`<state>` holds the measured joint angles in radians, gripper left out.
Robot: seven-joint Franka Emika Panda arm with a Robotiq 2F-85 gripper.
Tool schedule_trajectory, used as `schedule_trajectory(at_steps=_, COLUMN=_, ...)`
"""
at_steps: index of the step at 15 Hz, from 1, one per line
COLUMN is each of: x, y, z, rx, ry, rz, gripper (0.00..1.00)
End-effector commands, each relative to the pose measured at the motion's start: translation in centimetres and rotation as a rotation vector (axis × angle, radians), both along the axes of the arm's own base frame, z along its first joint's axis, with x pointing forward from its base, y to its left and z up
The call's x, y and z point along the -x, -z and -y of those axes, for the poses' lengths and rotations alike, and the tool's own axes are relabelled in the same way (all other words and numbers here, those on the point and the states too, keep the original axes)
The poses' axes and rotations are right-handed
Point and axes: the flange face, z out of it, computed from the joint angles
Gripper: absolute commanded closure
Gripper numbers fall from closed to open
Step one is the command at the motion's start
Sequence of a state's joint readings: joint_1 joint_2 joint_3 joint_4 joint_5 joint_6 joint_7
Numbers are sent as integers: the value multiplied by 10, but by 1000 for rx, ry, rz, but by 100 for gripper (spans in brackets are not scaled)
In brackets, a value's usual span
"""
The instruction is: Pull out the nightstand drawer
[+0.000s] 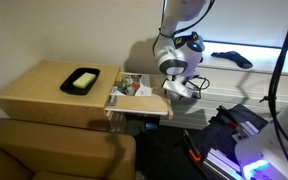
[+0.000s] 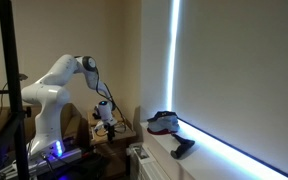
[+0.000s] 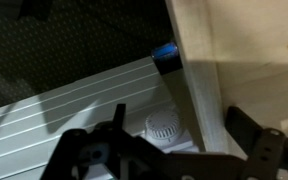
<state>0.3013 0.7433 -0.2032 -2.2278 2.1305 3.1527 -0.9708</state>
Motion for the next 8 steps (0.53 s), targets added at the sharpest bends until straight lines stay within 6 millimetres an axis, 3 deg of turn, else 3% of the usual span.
schedule_trajectory(at_steps=1, x=19, y=23, z=48, rx=106, ry=98, rz=-99, gripper=0)
schedule_trajectory(at_steps=3, x=21, y=20, z=58, rx=145, ry=132, rz=-117, gripper=0)
schedule_trajectory(at_steps=5, x=21, y=21, z=53, rx=125, ry=148, rz=-128, gripper=0)
schedule_trajectory(at_steps=6, x=24, y=22, z=49, rx=127, ry=161, rz=-138, gripper=0)
schedule_trajectory(at_steps=7, x=1, y=-5, z=22, rx=83, ry=100, rz=-55, gripper=0)
schedule_trajectory(at_steps=8, x=-1, y=-6, z=19, rx=85, ry=104, rz=-53, gripper=0)
